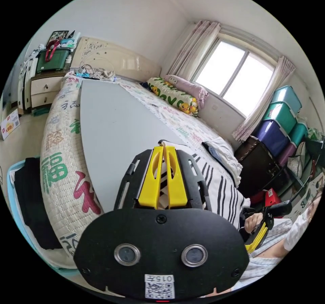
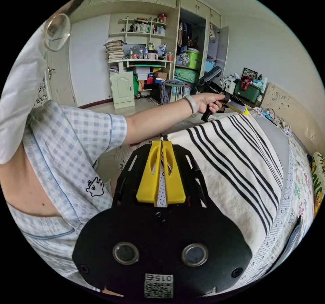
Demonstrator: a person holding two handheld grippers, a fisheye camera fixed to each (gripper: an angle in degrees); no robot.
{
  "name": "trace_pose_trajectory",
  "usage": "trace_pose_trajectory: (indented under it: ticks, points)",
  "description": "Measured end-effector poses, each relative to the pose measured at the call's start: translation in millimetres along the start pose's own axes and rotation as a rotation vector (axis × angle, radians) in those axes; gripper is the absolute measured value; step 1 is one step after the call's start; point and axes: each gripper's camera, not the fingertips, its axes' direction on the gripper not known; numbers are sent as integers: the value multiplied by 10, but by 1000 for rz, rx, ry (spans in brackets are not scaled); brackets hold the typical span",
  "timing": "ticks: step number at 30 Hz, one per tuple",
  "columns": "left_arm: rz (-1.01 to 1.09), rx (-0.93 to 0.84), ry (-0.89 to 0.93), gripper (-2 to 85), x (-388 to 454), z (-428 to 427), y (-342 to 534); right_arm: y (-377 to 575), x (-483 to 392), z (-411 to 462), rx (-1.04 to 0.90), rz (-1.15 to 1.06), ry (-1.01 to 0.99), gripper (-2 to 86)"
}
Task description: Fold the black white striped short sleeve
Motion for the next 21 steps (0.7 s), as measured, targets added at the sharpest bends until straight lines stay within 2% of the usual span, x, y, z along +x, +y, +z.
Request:
trace_pose_trajectory:
  ticks: [4,7,12,15,18,20,21]
  points:
    - [-6,-163,-118,7,73,328,-228,-48,-92,268,-105,-2,40,-8]
    - [25,-239,-201,10,309,471,-427,-86,-93,257,-93,33,10,2]
    - [51,-242,-239,20,636,394,-709,-195,-232,-41,-115,-68,-73,51]
    - [58,-182,-262,27,876,89,-900,-181,-224,-676,-42,-126,-47,65]
    - [140,-73,-225,34,1422,-361,-1075,-86,-164,-1273,-49,-114,176,64]
    - [237,1,-85,45,2037,-692,-1137,41,-138,-1556,-65,-76,421,60]
    - [269,9,-52,48,2210,-754,-1132,69,-124,-1606,-65,-61,462,58]
